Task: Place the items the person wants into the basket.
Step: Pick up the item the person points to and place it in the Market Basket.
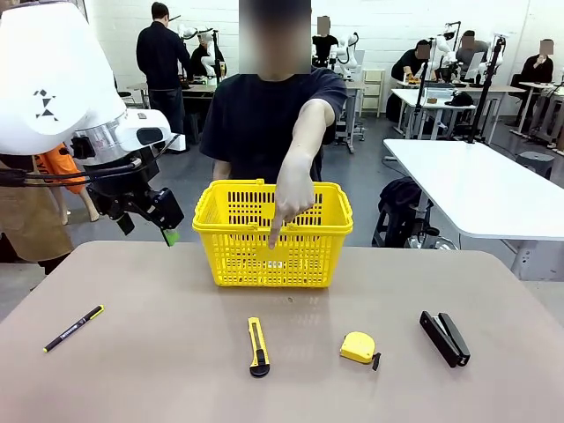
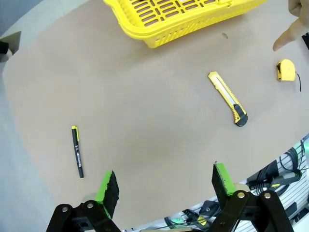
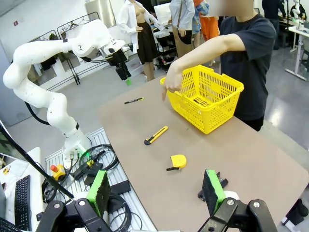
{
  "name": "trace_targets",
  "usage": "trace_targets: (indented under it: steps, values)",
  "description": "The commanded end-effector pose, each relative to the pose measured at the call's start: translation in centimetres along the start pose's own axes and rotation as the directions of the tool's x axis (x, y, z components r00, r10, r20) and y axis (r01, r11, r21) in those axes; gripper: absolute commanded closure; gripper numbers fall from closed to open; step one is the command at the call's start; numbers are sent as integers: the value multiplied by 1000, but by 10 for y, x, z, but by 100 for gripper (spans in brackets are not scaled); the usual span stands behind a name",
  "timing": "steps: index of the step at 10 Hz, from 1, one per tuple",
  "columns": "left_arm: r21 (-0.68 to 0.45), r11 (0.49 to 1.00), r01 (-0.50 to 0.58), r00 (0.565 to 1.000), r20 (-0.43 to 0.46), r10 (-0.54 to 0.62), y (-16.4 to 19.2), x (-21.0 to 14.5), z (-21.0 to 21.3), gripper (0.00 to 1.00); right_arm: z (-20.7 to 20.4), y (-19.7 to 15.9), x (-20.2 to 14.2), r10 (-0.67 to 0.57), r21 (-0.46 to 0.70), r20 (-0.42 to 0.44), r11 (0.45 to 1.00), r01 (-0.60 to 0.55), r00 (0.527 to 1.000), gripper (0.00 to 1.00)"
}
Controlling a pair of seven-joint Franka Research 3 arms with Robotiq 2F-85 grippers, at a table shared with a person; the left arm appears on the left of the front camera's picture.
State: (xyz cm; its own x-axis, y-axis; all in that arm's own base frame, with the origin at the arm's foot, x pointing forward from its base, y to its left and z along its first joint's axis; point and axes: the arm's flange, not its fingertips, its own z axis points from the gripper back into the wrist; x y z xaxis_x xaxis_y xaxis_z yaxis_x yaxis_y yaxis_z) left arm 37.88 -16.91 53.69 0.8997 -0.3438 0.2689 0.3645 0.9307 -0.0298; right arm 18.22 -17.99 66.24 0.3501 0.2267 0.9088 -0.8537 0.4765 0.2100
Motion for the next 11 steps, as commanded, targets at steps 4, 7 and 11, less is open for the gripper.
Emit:
trace_targets:
  steps: [4,7,11]
  values:
    - [-7,1000,3,1000,1,-3,-3,0,2,0,0,-2,1,17,14,21,1000,-18,1000,0]
    - [81,994,-72,997,34,69,-38,-12,-16,0,0,-2,1,17,14,21,1000,-18,1000,0]
    - [84,989,-119,991,-57,124,-142,-31,-79,0,0,-2,1,17,14,21,1000,-18,1000,0]
